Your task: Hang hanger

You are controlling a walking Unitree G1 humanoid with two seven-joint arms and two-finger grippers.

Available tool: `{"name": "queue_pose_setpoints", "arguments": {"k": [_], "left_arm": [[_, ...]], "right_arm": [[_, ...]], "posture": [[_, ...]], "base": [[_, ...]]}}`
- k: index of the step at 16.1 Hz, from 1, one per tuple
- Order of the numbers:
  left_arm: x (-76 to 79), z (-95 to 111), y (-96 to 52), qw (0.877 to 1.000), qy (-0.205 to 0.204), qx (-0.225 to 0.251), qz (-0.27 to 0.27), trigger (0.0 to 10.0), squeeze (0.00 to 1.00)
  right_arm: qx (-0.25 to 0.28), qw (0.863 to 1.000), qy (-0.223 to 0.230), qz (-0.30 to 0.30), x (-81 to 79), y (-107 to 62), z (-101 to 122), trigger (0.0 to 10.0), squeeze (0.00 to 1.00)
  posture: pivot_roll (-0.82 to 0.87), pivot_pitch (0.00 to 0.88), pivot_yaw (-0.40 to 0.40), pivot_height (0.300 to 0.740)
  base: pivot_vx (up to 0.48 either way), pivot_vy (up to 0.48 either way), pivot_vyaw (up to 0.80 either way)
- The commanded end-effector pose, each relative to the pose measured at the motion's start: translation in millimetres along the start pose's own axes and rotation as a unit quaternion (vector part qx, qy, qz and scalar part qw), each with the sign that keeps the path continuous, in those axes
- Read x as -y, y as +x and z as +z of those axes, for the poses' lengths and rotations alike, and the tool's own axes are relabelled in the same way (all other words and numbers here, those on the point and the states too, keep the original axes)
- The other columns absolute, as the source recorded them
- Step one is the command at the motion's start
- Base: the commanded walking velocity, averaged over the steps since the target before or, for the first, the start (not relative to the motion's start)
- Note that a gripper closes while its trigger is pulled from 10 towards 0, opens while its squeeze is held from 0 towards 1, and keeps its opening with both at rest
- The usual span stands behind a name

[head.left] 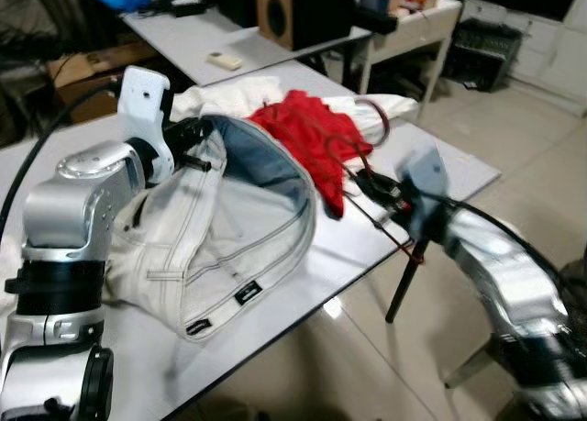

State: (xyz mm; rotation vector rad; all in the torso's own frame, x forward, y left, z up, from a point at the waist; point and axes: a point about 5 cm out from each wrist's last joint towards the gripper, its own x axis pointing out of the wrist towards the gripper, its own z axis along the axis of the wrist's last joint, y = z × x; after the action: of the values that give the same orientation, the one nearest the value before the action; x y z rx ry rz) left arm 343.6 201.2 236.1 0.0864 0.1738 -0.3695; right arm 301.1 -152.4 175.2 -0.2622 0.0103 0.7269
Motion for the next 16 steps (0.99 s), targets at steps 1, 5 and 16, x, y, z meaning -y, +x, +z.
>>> {"name": "queue_pose_setpoints", "arguments": {"k": [1,5,16], "left_arm": [[-7.3,7,-0.7,0.999,0.026,0.005,0.019,0.0,0.00],[-20.4,7,-0.5,0.997,0.071,-0.008,0.038,0.0,0.00],[-29.4,0,-72.1,0.958,0.186,-0.164,-0.146,0.0,0.00]], "right_arm": [[0.032,0.999,0.004,0.017,-1.9,-13.0,18,10.0,0.00],[0.052,0.987,0.089,0.120,-36.2,-62.6,28,10.0,0.00],[-0.063,0.987,0.148,0.006,-5.0,14.0,-14,10.0,0.00]], "posture": [[-0.08,0.000,0.093,0.727],[-0.08,0.000,0.079,0.727],[-0.02,0.000,0.026,0.727]], "base": [[0.000,0.000,0.00],[0.000,0.000,0.00],[0.000,0.000,0.00]]}}
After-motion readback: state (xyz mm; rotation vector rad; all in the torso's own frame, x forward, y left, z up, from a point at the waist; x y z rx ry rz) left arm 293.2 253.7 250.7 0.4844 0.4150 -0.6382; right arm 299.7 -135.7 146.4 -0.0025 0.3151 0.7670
